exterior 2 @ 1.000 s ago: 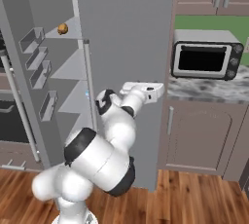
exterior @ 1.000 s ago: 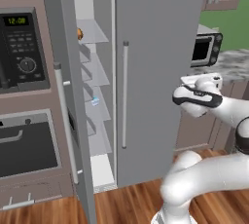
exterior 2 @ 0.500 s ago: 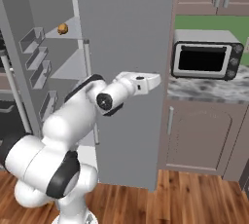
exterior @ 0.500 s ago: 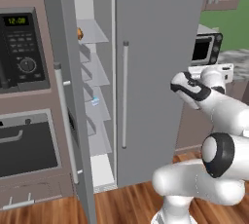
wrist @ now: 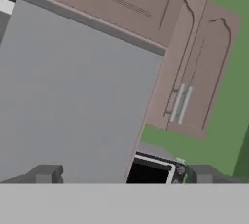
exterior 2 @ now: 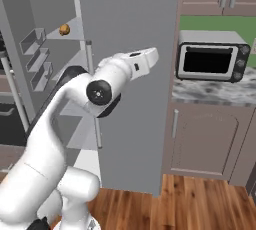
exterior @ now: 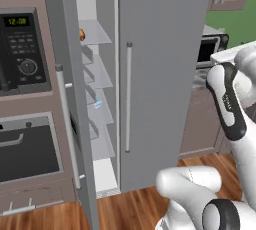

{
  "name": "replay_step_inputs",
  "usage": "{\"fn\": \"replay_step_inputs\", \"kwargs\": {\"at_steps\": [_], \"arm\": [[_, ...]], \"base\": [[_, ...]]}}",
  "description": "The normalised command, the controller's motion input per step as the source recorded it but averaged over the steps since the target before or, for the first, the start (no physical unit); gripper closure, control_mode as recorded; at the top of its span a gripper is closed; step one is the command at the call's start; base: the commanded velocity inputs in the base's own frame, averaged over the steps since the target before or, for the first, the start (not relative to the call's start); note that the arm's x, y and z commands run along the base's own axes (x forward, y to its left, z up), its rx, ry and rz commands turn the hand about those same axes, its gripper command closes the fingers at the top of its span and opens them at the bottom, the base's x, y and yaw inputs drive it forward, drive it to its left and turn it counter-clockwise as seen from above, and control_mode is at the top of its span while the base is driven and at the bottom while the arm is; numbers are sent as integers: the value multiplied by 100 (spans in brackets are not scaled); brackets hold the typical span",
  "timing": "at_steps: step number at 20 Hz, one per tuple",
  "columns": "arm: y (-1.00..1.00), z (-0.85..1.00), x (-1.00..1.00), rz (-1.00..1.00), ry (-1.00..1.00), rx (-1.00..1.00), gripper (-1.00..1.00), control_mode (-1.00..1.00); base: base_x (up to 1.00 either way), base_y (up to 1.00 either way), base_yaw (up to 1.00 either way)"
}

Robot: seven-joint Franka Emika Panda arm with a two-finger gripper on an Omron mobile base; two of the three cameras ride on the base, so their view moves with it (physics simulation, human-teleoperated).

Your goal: There's a chicken drumstick in the fridge that needs to be moved to the freezer for freezing. Pick up the chicken drumstick from the fridge, place it on any shelf in the freezer, and close the fridge and freezer doors when done.

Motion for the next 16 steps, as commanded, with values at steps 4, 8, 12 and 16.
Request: {"fn": "replay_step_inputs", "kwargs": {"at_steps": [4, 8, 12, 16], "arm": [[86, -4, -100, 35, 42, 4, -100, -100], [100, -19, -100, 20, 9, 15, -100, -100], [89, -17, -100, 5, -8, 36, -100, -100], [100, -46, -96, 0, 0, 35, -100, -100]], "base": [[0, 0, 0], [0, 0, 0], [0, 0, 0], [0, 0, 0]]}}
